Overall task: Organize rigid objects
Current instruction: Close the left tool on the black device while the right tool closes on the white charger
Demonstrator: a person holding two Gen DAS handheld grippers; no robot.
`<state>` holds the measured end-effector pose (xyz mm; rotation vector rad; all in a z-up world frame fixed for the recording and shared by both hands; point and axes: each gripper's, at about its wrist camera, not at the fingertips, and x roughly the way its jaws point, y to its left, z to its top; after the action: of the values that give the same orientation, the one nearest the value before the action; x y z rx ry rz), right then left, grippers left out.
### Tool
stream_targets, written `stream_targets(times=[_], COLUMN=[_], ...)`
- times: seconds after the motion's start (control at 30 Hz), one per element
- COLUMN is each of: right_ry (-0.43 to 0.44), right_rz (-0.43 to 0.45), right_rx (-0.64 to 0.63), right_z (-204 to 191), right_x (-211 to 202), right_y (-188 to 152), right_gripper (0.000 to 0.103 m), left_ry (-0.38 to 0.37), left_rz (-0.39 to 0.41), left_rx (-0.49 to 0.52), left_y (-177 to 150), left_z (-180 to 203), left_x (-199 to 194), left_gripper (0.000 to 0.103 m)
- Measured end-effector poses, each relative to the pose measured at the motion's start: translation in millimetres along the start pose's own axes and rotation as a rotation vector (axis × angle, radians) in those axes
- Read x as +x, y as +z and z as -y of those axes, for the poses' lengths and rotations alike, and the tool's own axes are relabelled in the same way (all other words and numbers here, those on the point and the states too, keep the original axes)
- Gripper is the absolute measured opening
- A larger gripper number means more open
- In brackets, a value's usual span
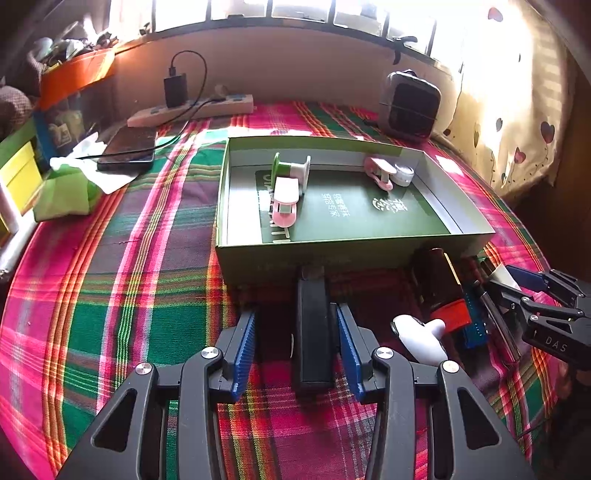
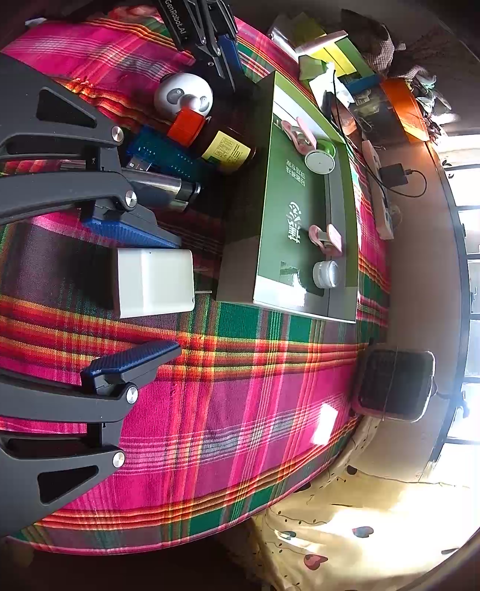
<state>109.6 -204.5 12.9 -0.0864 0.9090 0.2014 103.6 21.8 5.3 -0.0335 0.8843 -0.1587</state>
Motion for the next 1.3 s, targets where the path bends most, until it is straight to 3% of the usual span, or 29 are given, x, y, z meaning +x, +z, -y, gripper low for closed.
stream_targets(times=[0.1, 0.3, 1.3], right_ry=[-0.002, -0.003, 0.016], right_rz=[0.001, 0.007, 0.008], right_rx=[0.003, 0.012, 0.03], right_z=[0.7, 1.9, 1.3], right_x=[-1.1, -3.8, -6.4], right_y=[-0.7, -2.2, -5.0], right_gripper=[0.05, 0.035, 0.035], left_ry=[-0.001, -0.008, -0.014], left_rz=[0.002, 0.004, 0.002], left_rx=[-0.011, -0.025, -0.043], left_y=[-1.6, -2.5, -3.4], left_z=[-2.1, -5.3, -10.1], left_x=[-1.5, -3.2, -5.5], left_gripper=[0.032, 0.026, 0.022])
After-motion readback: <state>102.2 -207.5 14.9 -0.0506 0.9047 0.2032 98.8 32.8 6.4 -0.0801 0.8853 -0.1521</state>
